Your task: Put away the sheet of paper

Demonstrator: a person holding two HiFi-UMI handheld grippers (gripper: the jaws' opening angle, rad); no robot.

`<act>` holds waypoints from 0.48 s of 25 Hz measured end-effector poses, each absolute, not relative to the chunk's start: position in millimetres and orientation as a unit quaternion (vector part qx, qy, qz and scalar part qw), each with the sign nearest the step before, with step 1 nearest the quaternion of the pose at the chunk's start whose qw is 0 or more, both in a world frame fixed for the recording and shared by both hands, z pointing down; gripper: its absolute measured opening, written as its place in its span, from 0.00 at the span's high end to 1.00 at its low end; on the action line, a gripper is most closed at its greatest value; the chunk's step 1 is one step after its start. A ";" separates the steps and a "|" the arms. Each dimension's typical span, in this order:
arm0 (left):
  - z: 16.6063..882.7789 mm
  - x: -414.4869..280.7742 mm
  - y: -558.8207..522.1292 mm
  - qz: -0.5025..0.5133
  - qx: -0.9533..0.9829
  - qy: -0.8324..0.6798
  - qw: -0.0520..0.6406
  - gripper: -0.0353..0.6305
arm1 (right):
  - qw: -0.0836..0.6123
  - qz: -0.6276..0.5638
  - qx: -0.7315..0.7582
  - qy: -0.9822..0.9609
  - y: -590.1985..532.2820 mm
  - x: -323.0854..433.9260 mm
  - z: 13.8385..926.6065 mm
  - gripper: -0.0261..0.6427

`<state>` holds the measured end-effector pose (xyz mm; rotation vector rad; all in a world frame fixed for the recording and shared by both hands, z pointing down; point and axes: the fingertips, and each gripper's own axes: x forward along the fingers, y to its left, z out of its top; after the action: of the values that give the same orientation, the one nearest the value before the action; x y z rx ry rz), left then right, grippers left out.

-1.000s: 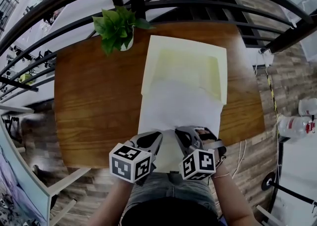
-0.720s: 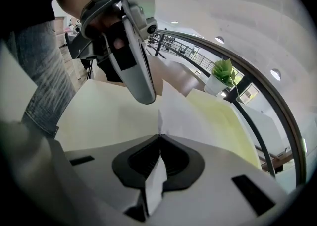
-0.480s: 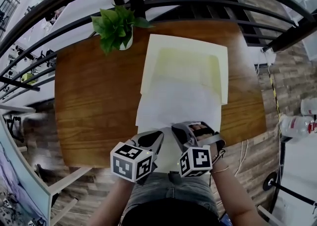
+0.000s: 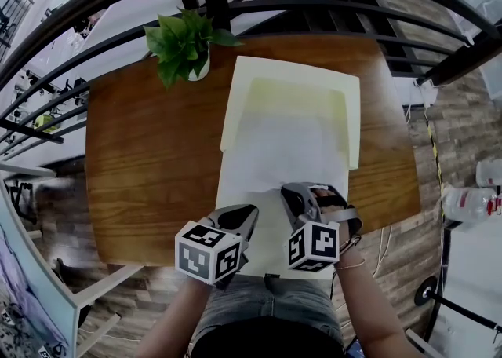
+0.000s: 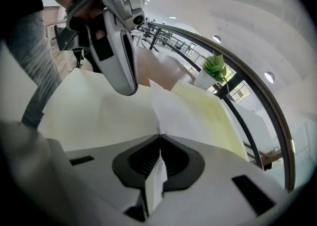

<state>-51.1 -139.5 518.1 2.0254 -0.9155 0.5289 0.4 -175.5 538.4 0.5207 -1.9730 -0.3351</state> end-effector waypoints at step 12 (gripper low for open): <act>519.8 -47.5 -151.8 0.209 0.805 -0.368 0.417 0.91 | 0.518 -0.124 0.301 -0.791 -218.5 13.4 539.8 0.92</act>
<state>-47.5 -151.8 519.8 2.0200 -0.9227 0.5237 13.4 -218.5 539.8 0.7219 -1.8973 -0.2984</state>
